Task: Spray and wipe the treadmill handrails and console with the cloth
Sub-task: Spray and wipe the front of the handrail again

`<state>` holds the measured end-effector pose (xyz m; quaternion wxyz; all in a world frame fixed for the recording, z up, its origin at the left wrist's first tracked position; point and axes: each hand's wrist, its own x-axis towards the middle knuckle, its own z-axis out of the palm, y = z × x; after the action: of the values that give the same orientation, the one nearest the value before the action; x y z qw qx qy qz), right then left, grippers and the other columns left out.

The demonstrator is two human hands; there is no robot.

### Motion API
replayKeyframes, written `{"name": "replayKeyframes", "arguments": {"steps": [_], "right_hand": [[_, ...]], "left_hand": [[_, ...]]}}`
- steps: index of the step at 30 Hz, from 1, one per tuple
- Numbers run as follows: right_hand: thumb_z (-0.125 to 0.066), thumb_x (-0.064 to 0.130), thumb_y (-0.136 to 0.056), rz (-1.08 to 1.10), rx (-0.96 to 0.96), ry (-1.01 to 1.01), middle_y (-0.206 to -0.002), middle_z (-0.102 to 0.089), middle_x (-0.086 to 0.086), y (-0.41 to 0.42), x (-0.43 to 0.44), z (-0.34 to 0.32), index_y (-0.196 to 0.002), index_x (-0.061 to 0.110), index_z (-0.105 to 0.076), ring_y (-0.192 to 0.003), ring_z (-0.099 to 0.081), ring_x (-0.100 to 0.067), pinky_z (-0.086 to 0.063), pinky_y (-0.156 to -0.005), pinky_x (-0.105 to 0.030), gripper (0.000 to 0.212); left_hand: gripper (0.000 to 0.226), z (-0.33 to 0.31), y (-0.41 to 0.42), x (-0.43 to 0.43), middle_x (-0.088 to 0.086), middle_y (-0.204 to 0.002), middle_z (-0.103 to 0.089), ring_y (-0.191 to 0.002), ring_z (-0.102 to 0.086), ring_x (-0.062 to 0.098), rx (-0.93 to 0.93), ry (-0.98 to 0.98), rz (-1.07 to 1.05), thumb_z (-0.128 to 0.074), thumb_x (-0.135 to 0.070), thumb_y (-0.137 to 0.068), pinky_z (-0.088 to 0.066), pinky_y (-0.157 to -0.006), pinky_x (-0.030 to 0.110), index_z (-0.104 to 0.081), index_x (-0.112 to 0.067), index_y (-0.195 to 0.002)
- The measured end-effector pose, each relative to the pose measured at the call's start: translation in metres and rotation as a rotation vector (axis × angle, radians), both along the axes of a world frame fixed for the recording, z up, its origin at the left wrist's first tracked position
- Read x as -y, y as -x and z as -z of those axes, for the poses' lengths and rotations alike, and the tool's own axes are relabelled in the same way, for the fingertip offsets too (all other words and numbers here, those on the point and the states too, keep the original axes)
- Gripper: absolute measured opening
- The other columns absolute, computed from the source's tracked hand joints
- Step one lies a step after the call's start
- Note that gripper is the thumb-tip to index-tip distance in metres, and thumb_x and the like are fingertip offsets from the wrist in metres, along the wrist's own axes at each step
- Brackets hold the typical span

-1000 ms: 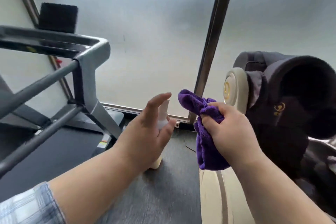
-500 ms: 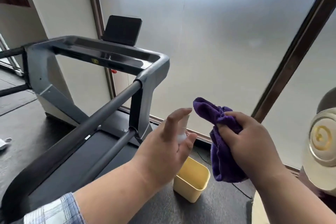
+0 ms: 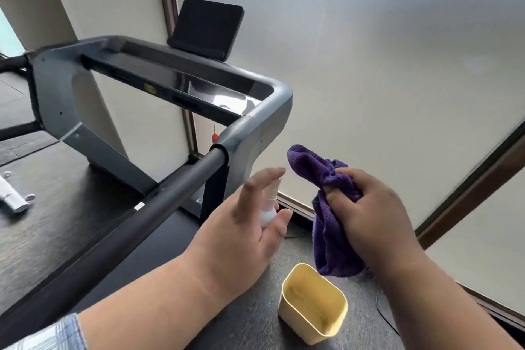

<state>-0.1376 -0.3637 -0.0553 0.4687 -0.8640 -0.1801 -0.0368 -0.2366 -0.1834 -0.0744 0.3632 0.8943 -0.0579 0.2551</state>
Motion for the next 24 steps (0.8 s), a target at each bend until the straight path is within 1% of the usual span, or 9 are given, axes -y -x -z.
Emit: {"name": "replayKeyframes", "arguments": {"steps": [2,3,5,8,10,12,16,20,24], "right_hand": [[-0.069,0.029,-0.088,-0.060,0.029,0.017,-0.094,-0.071,0.015,-0.030,-0.007,-0.001,-0.099,0.039,-0.072,-0.090,-0.065,-0.006,-0.048,-0.080,-0.026,0.015],[-0.069,0.030,-0.088,-0.091,0.043,0.022,-0.095,-0.071,0.015,-0.046,-0.009,-0.002,-0.100,0.038,-0.072,-0.090,-0.065,-0.008,-0.048,-0.081,-0.027,0.015],[-0.069,0.030,-0.088,-0.153,0.063,0.021,-0.095,-0.072,0.014,-0.075,-0.016,-0.005,-0.101,0.036,-0.073,-0.091,-0.065,-0.007,-0.049,-0.082,-0.027,0.014],[-0.068,0.030,-0.088,-0.246,0.088,0.031,-0.096,-0.071,0.014,-0.118,-0.030,-0.011,-0.097,0.040,-0.071,-0.092,-0.064,-0.006,-0.047,-0.082,-0.023,0.014],[-0.068,0.032,-0.087,-0.303,0.096,0.034,-0.097,-0.072,0.014,-0.143,-0.043,-0.013,-0.098,0.040,-0.071,-0.093,-0.065,-0.007,-0.050,-0.085,-0.027,0.014],[-0.067,0.033,-0.086,-0.350,0.097,0.019,-0.097,-0.072,0.017,-0.162,-0.057,-0.016,-0.098,0.041,-0.072,-0.092,-0.066,-0.005,-0.052,-0.087,-0.031,0.014],[-0.067,0.034,-0.086,-0.415,0.096,-0.024,-0.091,-0.072,0.020,-0.188,-0.081,-0.016,-0.086,0.050,-0.068,-0.088,-0.066,-0.001,-0.052,-0.083,-0.029,0.016],[-0.066,0.035,-0.085,-0.441,0.084,-0.008,-0.090,-0.071,0.023,-0.201,-0.098,-0.009,-0.091,0.050,-0.065,-0.089,-0.066,-0.004,-0.053,-0.084,-0.031,0.016],[-0.065,0.034,-0.086,-0.447,0.088,0.005,-0.095,-0.071,0.023,-0.209,-0.111,-0.008,-0.096,0.046,-0.070,-0.093,-0.065,-0.004,-0.051,-0.086,-0.028,0.016]], "left_hand": [[0.051,0.001,-0.017,-0.003,-0.009,-0.092,-0.055,-0.072,-0.057,0.003,0.009,0.014,-0.063,-0.051,-0.040,-0.093,-0.050,-0.064,0.024,-0.024,-0.036,-0.137],[0.053,0.001,-0.025,-0.003,-0.008,-0.092,-0.056,-0.070,-0.057,0.006,0.009,0.025,-0.102,-0.054,-0.037,-0.092,-0.051,-0.063,0.028,-0.025,-0.035,-0.136],[0.054,0.001,-0.041,-0.004,-0.008,-0.090,-0.056,-0.068,-0.058,0.008,0.010,0.039,-0.185,-0.056,-0.034,-0.090,-0.051,-0.062,0.030,-0.027,-0.036,-0.135],[0.051,0.002,-0.061,-0.006,-0.005,-0.086,-0.058,-0.068,-0.057,0.010,-0.012,0.012,-0.350,-0.052,-0.040,-0.088,-0.051,-0.064,0.035,-0.028,-0.037,-0.134],[0.050,0.001,-0.073,-0.007,-0.006,-0.088,-0.059,-0.071,-0.056,0.011,-0.051,-0.001,-0.471,-0.052,-0.040,-0.088,-0.050,-0.067,0.033,-0.029,-0.039,-0.132],[0.051,-0.005,-0.085,-0.012,-0.006,-0.095,-0.060,-0.076,-0.053,0.012,-0.115,-0.019,-0.591,-0.055,-0.040,-0.086,-0.044,-0.073,0.029,-0.029,-0.042,-0.130],[0.047,-0.026,-0.115,-0.037,-0.008,-0.101,-0.059,-0.081,-0.048,0.017,-0.260,-0.125,-0.791,-0.054,-0.039,-0.089,-0.033,-0.072,0.029,-0.031,-0.045,-0.130],[0.045,-0.039,-0.146,-0.057,-0.007,-0.098,-0.051,-0.083,-0.046,0.020,-0.425,-0.195,-0.808,-0.051,-0.035,-0.090,-0.031,-0.072,0.029,-0.033,-0.041,-0.132],[0.044,-0.044,-0.163,-0.068,-0.004,-0.107,-0.047,-0.084,-0.049,0.022,-0.524,-0.231,-0.814,-0.050,-0.035,-0.088,-0.032,-0.067,0.031,-0.034,-0.042,-0.129]]}}
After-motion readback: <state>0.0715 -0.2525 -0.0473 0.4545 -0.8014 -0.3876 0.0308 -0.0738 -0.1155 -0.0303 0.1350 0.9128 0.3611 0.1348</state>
